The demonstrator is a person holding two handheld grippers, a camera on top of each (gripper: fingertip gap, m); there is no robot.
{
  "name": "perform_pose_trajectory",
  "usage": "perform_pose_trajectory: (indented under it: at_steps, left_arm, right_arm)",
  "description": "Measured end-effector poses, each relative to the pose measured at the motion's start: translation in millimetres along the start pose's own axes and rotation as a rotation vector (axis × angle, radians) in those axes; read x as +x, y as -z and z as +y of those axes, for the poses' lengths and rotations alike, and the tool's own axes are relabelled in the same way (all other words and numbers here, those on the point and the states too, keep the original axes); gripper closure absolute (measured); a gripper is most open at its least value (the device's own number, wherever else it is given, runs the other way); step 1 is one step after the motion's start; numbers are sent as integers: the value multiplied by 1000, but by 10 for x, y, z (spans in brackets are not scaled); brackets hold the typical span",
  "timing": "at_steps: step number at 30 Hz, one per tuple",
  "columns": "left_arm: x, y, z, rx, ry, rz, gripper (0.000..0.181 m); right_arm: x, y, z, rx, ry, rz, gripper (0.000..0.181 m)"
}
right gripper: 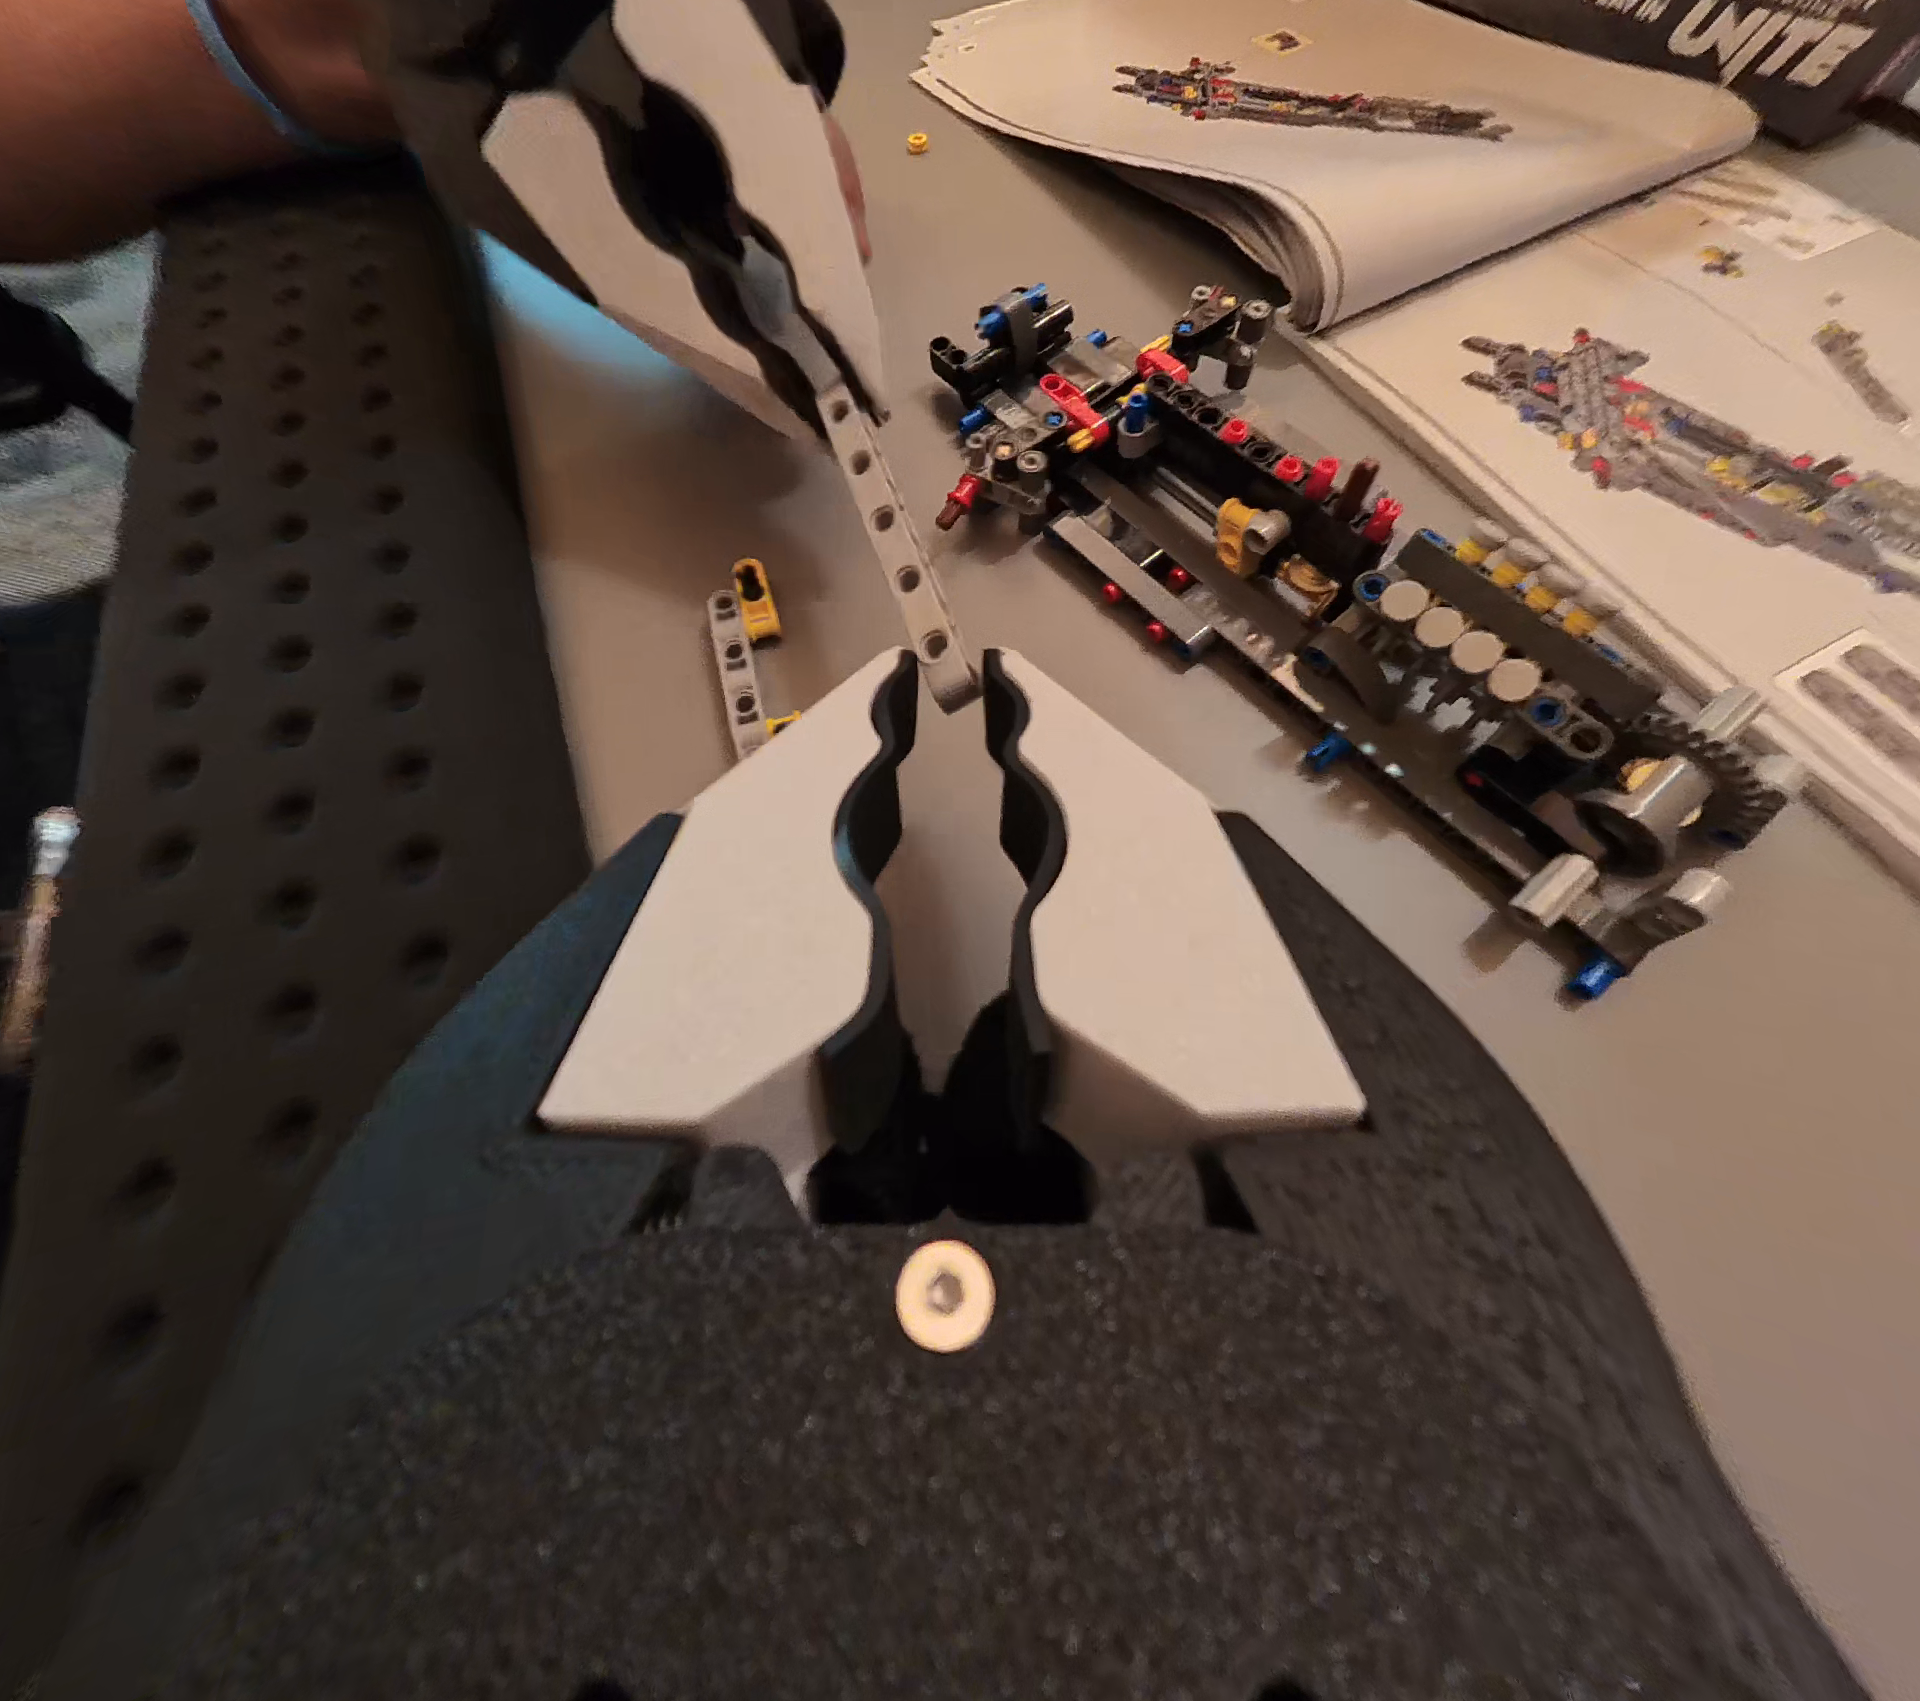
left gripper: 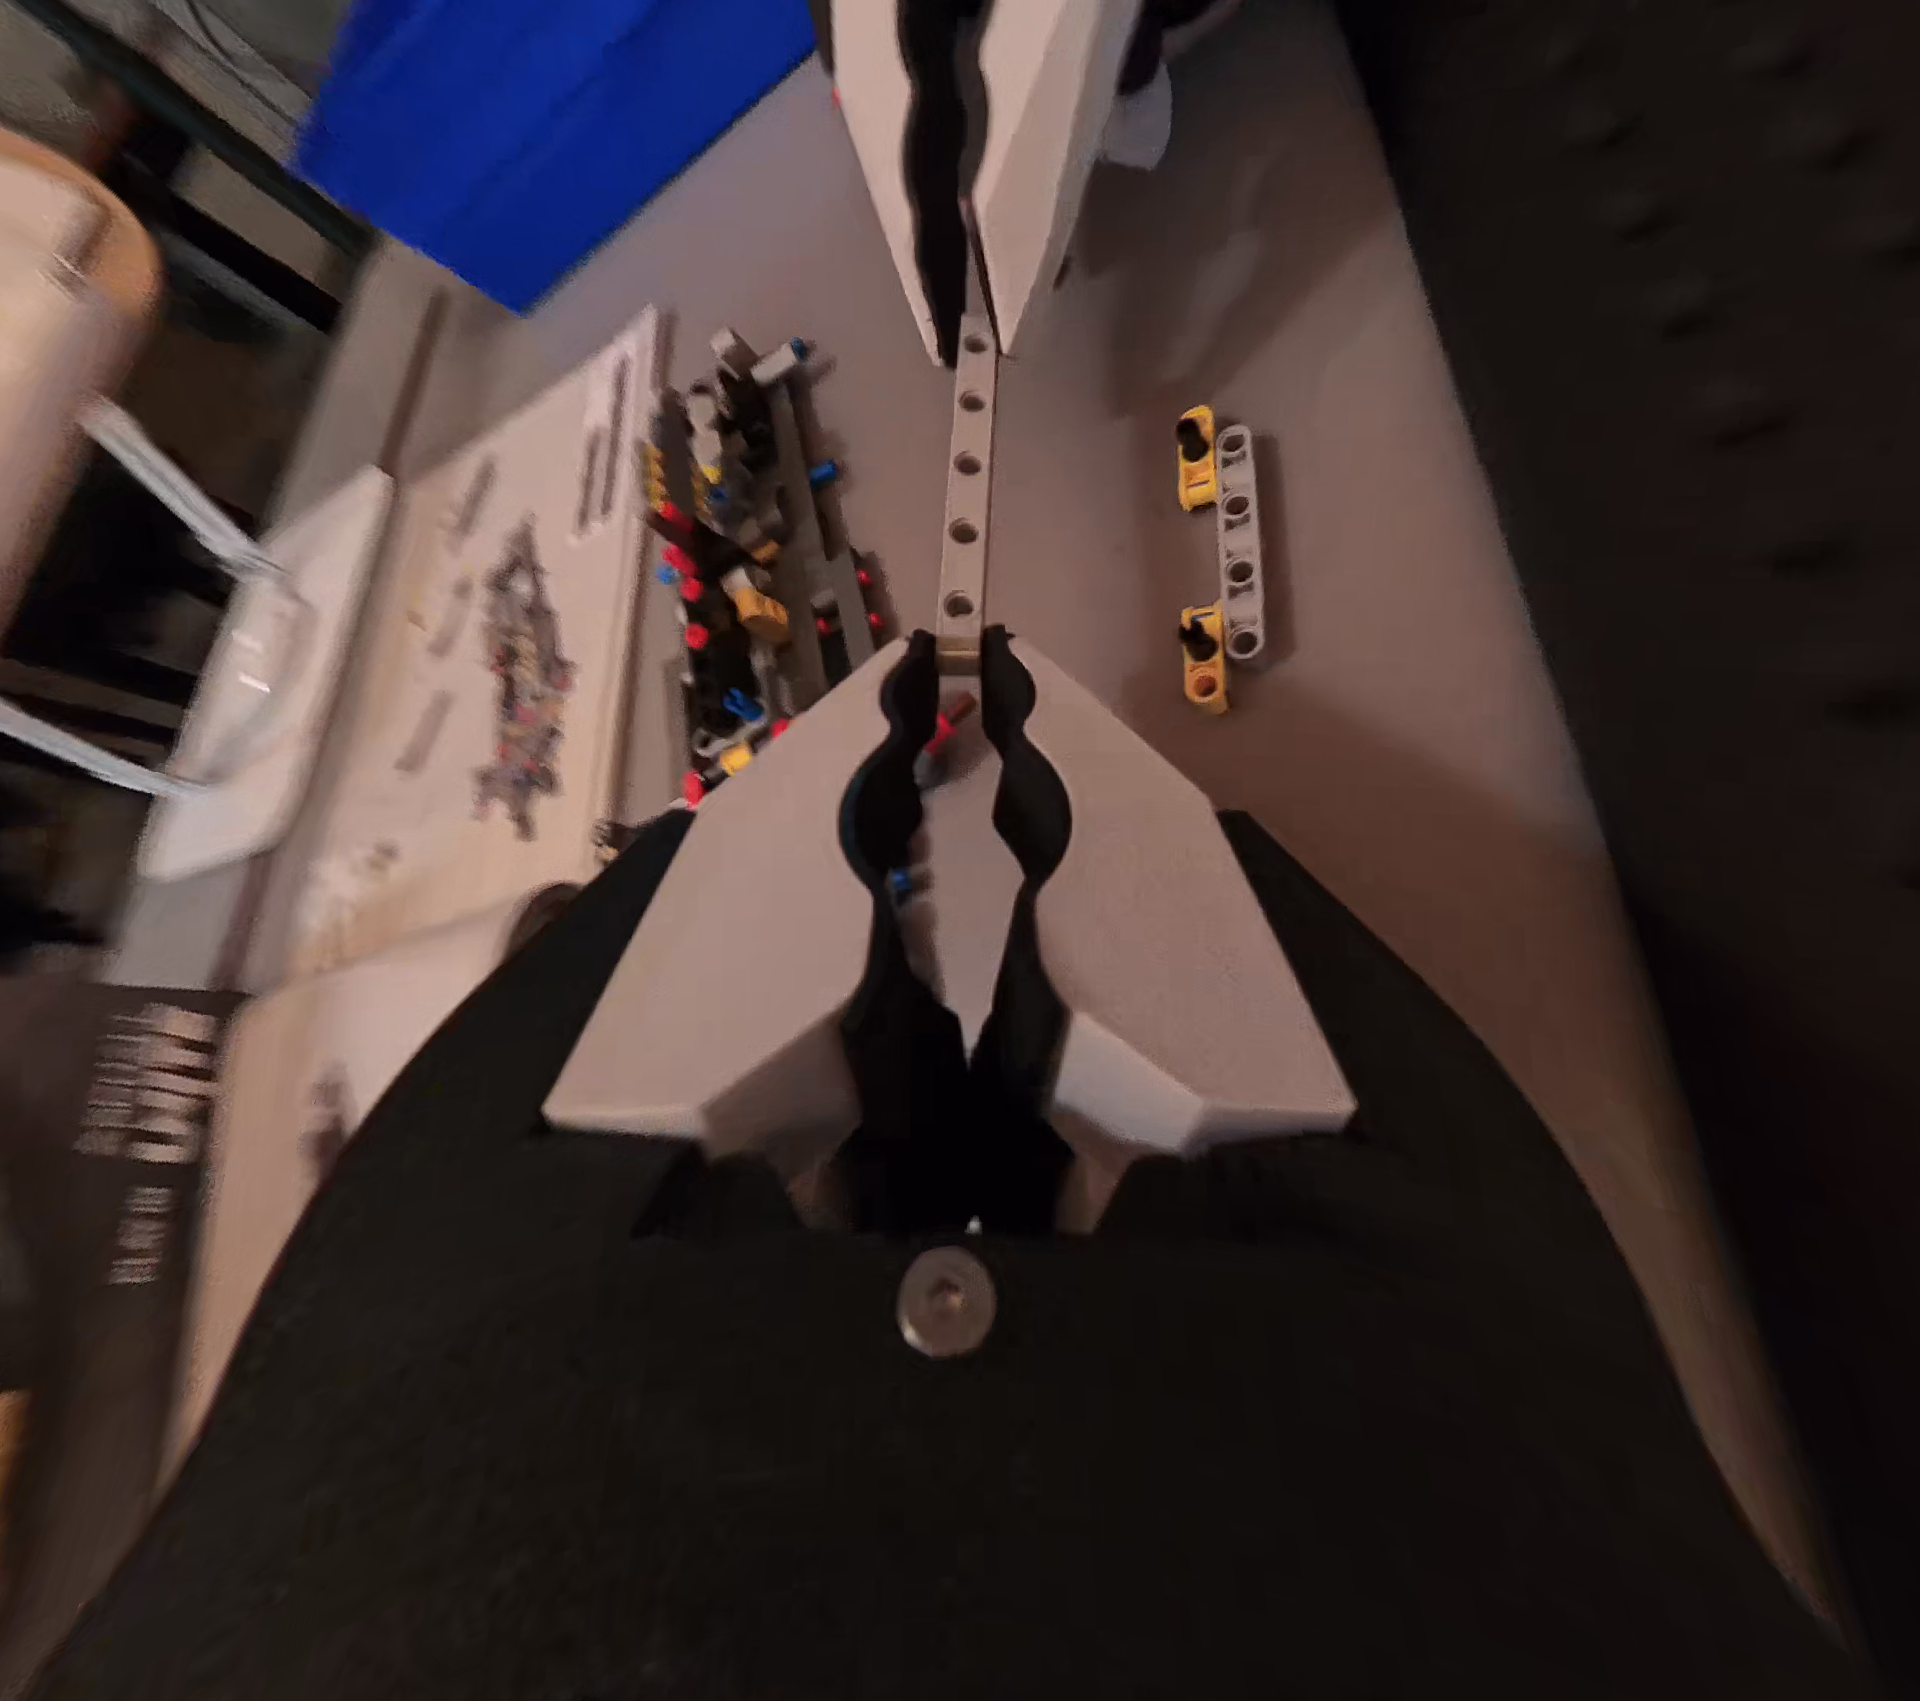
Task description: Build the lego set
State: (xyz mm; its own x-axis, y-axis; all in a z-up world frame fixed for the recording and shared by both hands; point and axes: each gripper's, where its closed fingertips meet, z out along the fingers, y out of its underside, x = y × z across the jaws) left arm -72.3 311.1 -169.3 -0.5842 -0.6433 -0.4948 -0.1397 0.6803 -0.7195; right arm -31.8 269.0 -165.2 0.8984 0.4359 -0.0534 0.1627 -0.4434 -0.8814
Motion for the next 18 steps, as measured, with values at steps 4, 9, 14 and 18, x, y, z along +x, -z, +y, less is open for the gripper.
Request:
perform_pose_trajectory:
  at_steps: [4,9,14,18]
  left_arm:
    - [-27,-9,-86,-14,-331,-169,176]
    - [-65,27,-223,5,-531,-302,175]
    - [-72,36,-217,3,-546,-310,175]
    - [-81,49,-244,7,-557,-325,175]
  right_arm:
    - [-194,66,-68,44,-240,-267,151]
    - [-230,125,-114,69,-263,-317,160]
    - [-185,103,-115,68,-212,-258,173]
    - [-178,127,-139,85,-228,-265,171]
